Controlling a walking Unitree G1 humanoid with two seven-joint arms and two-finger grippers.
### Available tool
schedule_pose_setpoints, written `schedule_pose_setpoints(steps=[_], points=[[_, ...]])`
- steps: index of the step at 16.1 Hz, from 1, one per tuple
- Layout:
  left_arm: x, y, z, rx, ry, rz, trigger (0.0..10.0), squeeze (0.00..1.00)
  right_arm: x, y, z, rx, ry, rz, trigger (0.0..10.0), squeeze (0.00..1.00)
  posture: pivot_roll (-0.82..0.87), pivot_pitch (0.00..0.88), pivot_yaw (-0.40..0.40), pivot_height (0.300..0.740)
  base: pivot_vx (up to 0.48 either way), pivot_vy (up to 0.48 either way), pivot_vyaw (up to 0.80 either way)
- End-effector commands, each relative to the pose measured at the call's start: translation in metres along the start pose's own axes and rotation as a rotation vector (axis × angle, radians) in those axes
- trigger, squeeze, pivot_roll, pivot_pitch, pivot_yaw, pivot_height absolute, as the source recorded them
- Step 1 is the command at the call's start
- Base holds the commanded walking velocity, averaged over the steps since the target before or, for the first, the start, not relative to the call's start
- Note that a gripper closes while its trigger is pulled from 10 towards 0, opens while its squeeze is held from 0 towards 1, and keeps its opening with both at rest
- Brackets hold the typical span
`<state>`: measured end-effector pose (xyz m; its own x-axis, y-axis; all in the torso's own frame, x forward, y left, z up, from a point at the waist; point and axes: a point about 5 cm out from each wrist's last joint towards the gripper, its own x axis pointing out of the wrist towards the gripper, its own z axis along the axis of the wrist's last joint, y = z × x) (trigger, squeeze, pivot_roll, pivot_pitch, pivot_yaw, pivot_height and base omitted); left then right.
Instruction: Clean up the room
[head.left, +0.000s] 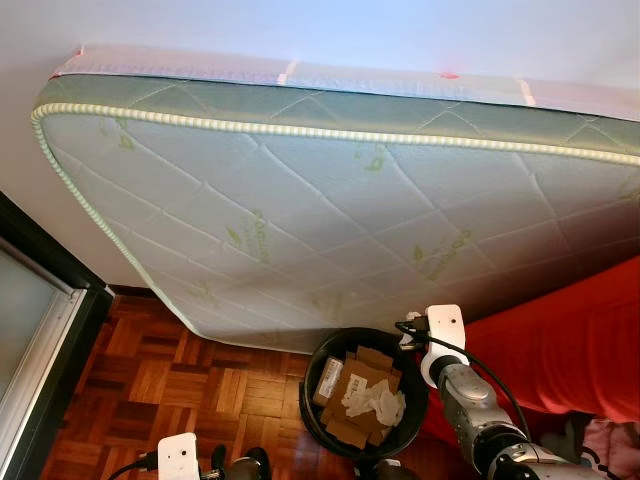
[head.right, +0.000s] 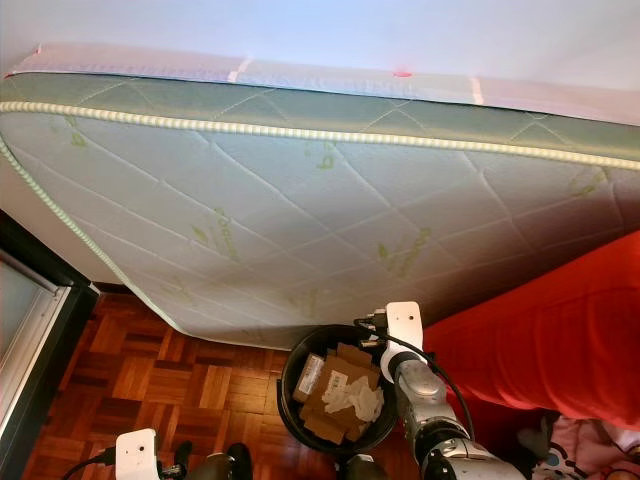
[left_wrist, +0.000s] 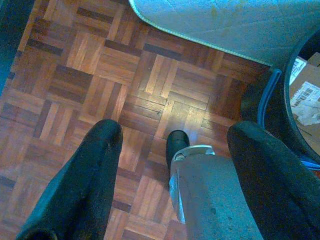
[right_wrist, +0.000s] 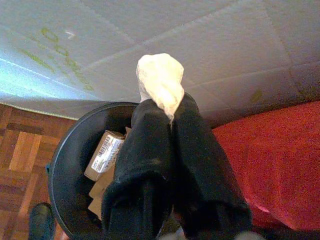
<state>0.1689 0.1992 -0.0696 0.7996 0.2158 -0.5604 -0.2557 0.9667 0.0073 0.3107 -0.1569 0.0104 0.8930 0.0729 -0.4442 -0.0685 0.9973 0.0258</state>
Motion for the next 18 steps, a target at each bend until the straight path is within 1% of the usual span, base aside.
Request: schedule_pose_setpoints(steps=[1, 2, 3, 10, 18], points=[[-0.0069, 0.0001, -0.0135, -0.005, 0.050, 0.008, 10.0, 0.00, -0.0010, -0.0002, -0.0046, 0.025, 0.021, -0.007, 10.0, 0.11, 0.09, 0.298, -0.069, 0.740, 0.000, 0.000, 0.00], [-0.0063, 0.0001, -0.0123, -0.006, 0.045, 0.007, 10.0, 0.00, -0.0007, 0.0009, -0.0040, 0.033, 0.018, -0.002, 10.0, 0.85, 0.09, 0.298, -0.069, 0.740, 0.000, 0.000, 0.00], [-0.0061, 0.0000, -0.0118, -0.006, 0.042, 0.007, 10.0, 0.00, -0.0006, 0.0014, -0.0037, 0.037, 0.016, 0.001, 10.0, 1.00, 0.09, 0.298, -0.069, 0.740, 0.000, 0.000, 0.00], [-0.0057, 0.0003, -0.0124, -0.004, 0.051, 0.008, 10.0, 0.00, -0.0007, -0.0002, -0.0041, 0.035, 0.022, 0.002, 10.0, 1.00, 0.09, 0.295, -0.066, 0.740, 0.000, 0.000, 0.00], [-0.0049, -0.0002, -0.0127, -0.001, 0.061, 0.008, 10.0, 0.00, -0.0002, 0.0049, -0.0044, 0.046, 0.031, 0.044, 10.0, 1.00, 0.09, 0.292, -0.065, 0.740, 0.000, 0.000, 0.00]])
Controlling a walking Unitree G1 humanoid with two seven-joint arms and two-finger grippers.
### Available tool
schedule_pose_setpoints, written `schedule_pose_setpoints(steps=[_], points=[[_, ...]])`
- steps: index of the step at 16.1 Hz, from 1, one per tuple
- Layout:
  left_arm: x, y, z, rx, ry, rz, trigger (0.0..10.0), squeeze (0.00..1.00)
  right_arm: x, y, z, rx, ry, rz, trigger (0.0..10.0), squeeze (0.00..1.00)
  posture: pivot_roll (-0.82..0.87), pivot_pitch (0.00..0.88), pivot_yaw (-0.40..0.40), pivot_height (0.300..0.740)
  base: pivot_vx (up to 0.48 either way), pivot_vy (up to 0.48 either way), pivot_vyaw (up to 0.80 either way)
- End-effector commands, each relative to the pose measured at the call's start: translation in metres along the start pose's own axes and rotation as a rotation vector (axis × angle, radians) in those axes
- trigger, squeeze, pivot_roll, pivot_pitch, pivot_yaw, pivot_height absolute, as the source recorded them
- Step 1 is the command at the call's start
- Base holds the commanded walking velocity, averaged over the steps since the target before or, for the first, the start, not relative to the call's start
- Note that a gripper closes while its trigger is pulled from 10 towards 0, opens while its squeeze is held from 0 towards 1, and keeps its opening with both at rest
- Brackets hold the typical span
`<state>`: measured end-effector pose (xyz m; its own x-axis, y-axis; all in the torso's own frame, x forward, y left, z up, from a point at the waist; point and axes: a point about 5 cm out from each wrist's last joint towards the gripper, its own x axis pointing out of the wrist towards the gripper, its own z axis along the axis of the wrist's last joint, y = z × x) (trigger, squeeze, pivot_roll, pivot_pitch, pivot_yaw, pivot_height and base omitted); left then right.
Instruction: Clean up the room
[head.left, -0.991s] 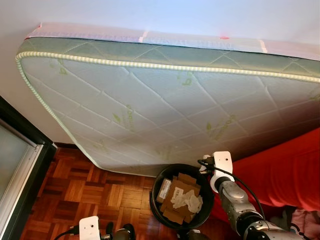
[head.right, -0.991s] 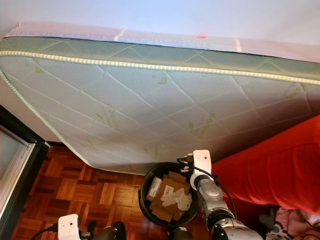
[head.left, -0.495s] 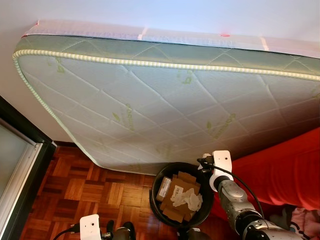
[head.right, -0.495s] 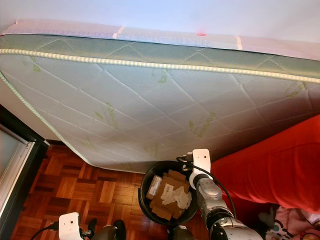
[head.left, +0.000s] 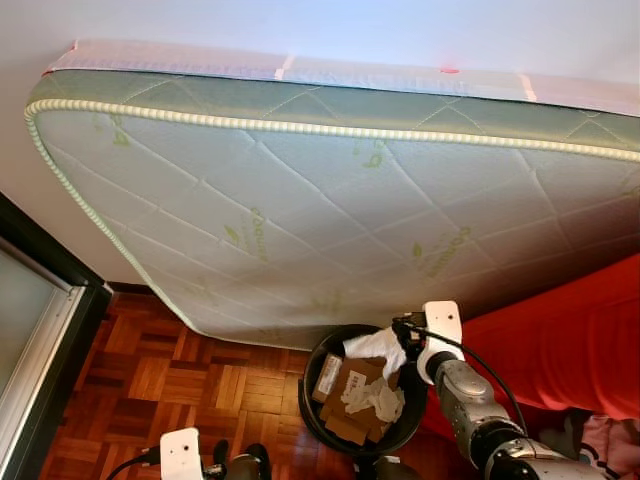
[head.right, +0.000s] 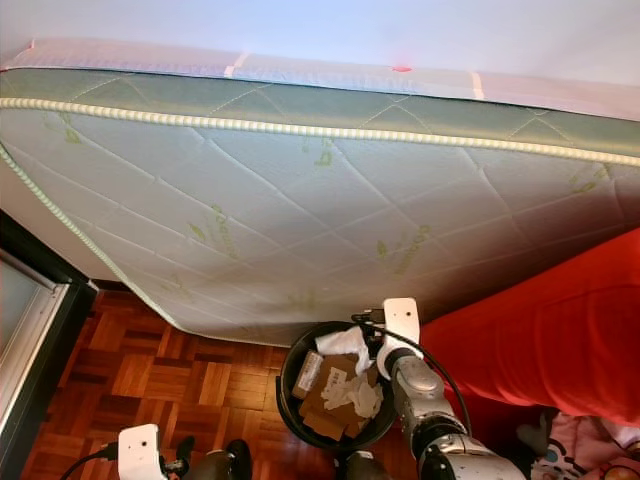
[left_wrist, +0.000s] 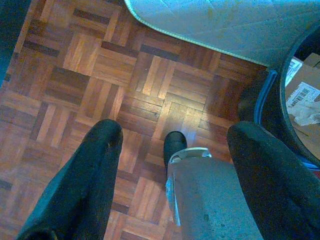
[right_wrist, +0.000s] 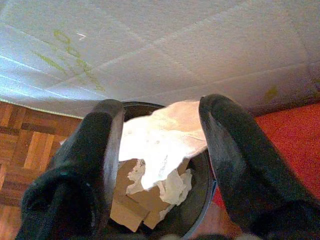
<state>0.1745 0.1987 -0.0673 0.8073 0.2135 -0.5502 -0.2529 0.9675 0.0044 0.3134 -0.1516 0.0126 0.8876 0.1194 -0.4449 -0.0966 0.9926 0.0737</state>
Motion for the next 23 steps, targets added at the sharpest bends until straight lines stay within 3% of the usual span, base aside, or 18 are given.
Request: schedule_pose_setpoints(steps=[1, 8, 9, 10, 17, 20, 23], points=[[-0.008, 0.002, -0.018, 0.001, 0.076, 0.012, 10.0, 0.00, -0.002, 0.000, -0.008, 0.017, 0.030, 0.000, 10.0, 1.00, 0.09, 0.291, -0.064, 0.740, 0.000, 0.000, 0.00], [-0.007, 0.000, -0.018, 0.001, 0.084, 0.009, 10.0, 0.00, -0.003, 0.000, -0.011, 0.014, 0.045, 0.020, 10.0, 1.00, 0.09, 0.288, -0.066, 0.740, 0.000, 0.000, 0.00], [-0.007, -0.001, -0.018, 0.001, 0.085, 0.008, 10.0, 0.00, -0.003, 0.000, -0.012, 0.009, 0.050, 0.022, 10.0, 0.33, 0.08, 0.287, -0.066, 0.740, 0.000, 0.000, 0.00], [-0.007, -0.001, -0.018, 0.000, 0.086, 0.008, 10.0, 0.00, -0.003, 0.000, -0.013, 0.004, 0.053, 0.022, 10.0, 0.00, 0.08, 0.285, -0.067, 0.740, 0.000, 0.000, 0.00], [-0.002, 0.003, -0.015, 0.017, 0.118, 0.007, 10.0, 0.00, -0.020, -0.024, -0.041, 0.074, 0.059, -0.064, 10.0, 0.00, 0.06, 0.220, -0.039, 0.740, 0.000, 0.000, 0.00], [0.009, 0.008, -0.001, 0.045, 0.106, 0.000, 10.0, 0.00, -0.039, -0.041, -0.070, 0.119, 0.107, -0.148, 10.0, 0.00, 0.03, 0.161, -0.002, 0.740, 0.000, 0.000, 0.00], [0.014, 0.006, 0.007, 0.065, 0.107, -0.017, 10.0, 0.00, -0.048, -0.045, -0.086, 0.141, 0.153, -0.188, 10.0, 0.00, 0.02, 0.128, 0.012, 0.740, 0.000, 0.000, 0.00]])
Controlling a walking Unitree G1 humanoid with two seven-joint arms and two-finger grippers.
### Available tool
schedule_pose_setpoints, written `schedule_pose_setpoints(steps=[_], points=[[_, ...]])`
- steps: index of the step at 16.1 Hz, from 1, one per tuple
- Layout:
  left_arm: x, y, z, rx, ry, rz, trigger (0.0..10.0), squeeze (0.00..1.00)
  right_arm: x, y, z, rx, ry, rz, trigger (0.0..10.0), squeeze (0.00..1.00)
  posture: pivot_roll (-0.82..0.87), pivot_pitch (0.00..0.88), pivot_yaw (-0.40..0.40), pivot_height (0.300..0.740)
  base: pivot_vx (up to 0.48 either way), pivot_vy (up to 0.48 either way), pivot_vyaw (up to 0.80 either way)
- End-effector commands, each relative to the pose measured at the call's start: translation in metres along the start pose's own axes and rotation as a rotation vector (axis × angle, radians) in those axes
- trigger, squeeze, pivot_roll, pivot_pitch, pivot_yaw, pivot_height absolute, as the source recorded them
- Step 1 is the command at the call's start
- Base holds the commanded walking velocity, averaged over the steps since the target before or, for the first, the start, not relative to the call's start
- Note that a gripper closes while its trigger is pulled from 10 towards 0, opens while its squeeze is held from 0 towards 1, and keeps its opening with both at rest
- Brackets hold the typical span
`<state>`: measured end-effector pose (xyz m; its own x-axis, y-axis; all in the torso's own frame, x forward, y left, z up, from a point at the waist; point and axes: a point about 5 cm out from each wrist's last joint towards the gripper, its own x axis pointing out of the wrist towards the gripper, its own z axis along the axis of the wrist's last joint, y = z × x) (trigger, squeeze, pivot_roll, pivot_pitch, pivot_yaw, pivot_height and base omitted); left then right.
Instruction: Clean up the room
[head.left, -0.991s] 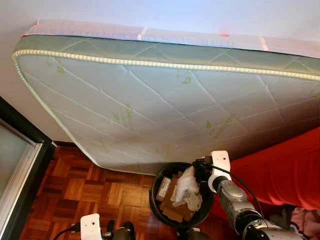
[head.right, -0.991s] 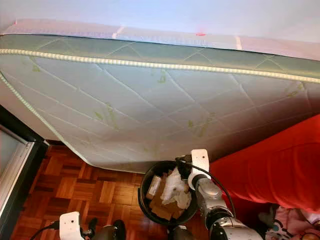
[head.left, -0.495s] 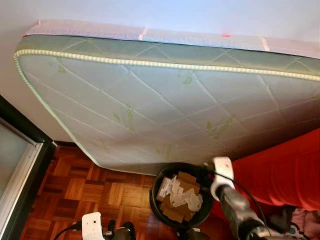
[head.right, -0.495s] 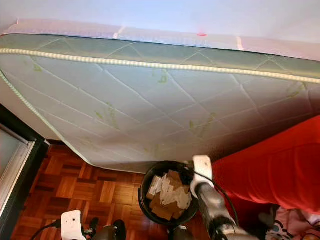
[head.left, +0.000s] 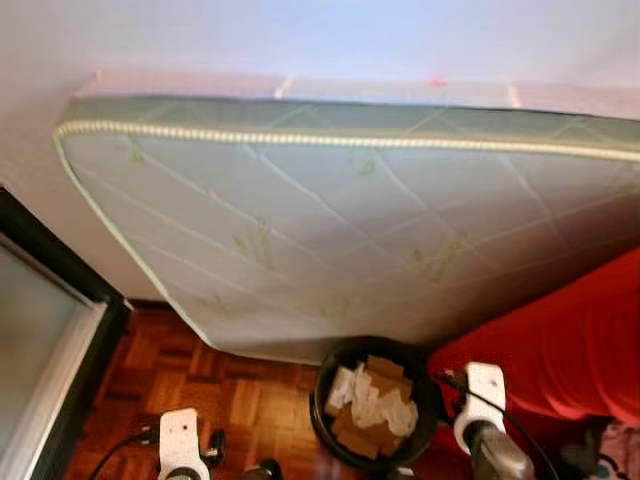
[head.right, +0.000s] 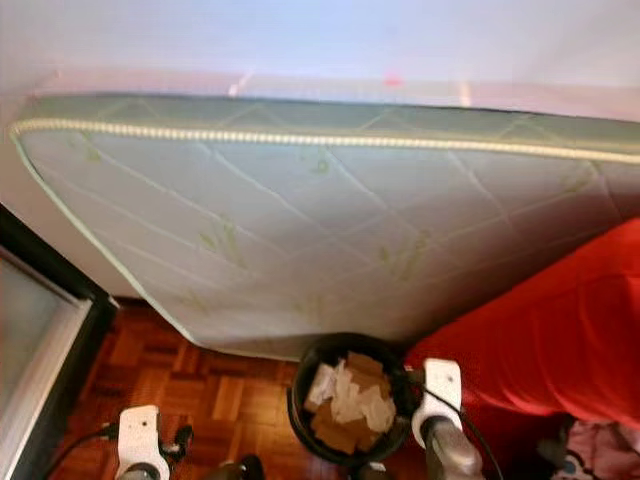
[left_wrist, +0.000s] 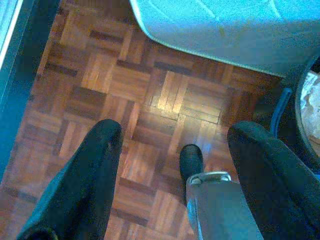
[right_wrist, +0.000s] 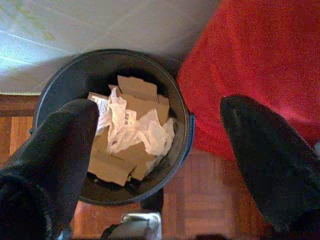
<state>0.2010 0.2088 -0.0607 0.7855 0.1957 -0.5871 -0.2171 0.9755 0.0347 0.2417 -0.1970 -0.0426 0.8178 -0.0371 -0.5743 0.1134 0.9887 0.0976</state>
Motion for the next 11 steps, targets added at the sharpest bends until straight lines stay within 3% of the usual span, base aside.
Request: schedule_pose_setpoints(steps=[1, 7, 11], points=[[-0.004, 0.002, -0.013, 0.021, 0.064, -0.007, 10.0, 0.00, -0.003, -0.005, -0.008, 0.013, 0.029, -0.024, 10.0, 0.00, 0.02, 0.109, 0.016, 0.740, 0.000, 0.000, 0.00], [0.009, -0.013, 0.011, 0.044, 0.047, -0.050, 10.0, 0.00, -0.006, -0.009, -0.018, 0.022, 0.089, -0.048, 10.0, 0.00, -0.01, 0.018, 0.011, 0.740, 0.000, 0.000, 0.00], [0.011, -0.013, 0.012, 0.039, 0.063, -0.042, 10.0, 0.00, -0.007, -0.011, -0.021, 0.028, 0.107, -0.055, 10.0, 0.00, -0.03, 0.000, 0.008, 0.740, 0.000, 0.000, 0.00]])
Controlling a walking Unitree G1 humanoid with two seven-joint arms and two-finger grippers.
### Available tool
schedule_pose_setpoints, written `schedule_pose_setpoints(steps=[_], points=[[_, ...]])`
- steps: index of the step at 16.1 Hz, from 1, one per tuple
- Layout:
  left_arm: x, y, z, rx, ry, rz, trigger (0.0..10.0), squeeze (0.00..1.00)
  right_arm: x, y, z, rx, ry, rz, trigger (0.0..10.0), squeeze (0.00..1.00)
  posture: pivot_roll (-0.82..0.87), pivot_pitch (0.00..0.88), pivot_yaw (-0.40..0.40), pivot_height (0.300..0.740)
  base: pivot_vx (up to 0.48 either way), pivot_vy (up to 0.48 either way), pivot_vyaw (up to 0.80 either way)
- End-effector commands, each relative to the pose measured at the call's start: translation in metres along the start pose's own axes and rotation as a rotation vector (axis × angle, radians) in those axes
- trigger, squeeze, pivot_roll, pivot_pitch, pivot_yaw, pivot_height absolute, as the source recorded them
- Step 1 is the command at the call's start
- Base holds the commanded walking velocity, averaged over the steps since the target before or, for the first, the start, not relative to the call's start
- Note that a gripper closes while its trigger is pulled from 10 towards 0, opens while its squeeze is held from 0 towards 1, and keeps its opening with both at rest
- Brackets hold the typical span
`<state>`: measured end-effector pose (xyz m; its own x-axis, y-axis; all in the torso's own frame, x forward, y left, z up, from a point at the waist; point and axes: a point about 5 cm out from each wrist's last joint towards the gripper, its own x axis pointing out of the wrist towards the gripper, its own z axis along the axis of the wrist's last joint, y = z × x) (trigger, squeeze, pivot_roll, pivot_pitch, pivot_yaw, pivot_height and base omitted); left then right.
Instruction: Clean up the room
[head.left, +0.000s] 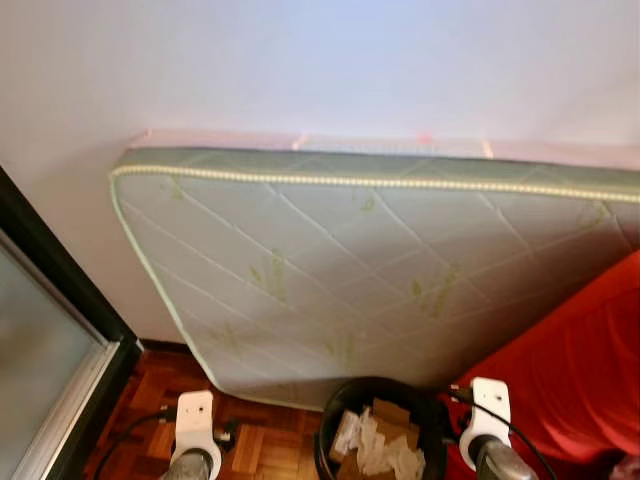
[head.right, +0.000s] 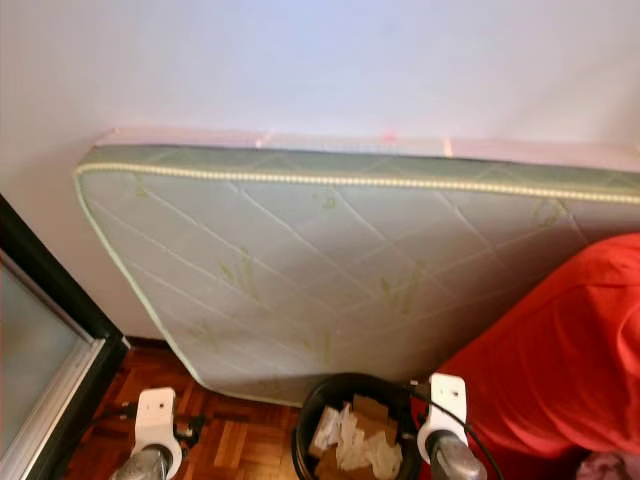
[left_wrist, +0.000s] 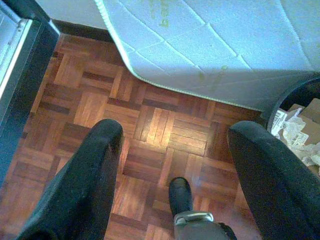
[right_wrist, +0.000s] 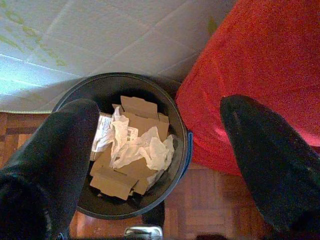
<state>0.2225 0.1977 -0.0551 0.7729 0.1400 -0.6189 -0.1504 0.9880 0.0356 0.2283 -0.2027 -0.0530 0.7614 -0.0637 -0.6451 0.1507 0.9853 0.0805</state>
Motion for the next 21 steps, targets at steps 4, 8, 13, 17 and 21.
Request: schedule_pose_setpoints(steps=[4, 8, 13, 17, 21], points=[[-0.002, 0.004, -0.010, -0.010, 0.056, 0.025, 10.0, 0.00, -0.006, -0.004, -0.019, 0.011, 0.063, -0.016, 10.0, 0.00, -0.03, 0.010, -0.005, 0.740, 0.000, 0.000, 0.00], [-0.010, 0.008, -0.030, -0.012, 0.106, 0.035, 10.0, 0.00, -0.018, -0.017, -0.046, 0.009, 0.143, -0.043, 10.0, 0.00, -0.07, 0.030, 0.005, 0.740, 0.000, 0.000, 0.00], [-0.019, 0.011, -0.047, -0.004, 0.144, 0.025, 10.0, 0.00, -0.024, -0.021, -0.057, -0.001, 0.169, -0.044, 10.0, 0.00, -0.08, 0.054, 0.013, 0.740, 0.000, 0.000, 0.00], [-0.022, 0.012, -0.053, 0.002, 0.159, 0.018, 10.0, 0.00, -0.025, -0.021, -0.059, -0.002, 0.161, -0.032, 10.0, 0.00, -0.09, 0.057, 0.009, 0.740, 0.000, 0.000, 0.00], [-0.023, 0.013, -0.054, 0.001, 0.163, 0.016, 10.0, 0.00, -0.027, -0.022, -0.062, 0.003, 0.166, -0.037, 10.0, 0.00, -0.09, 0.047, 0.012, 0.740, 0.000, 0.000, 0.00]])
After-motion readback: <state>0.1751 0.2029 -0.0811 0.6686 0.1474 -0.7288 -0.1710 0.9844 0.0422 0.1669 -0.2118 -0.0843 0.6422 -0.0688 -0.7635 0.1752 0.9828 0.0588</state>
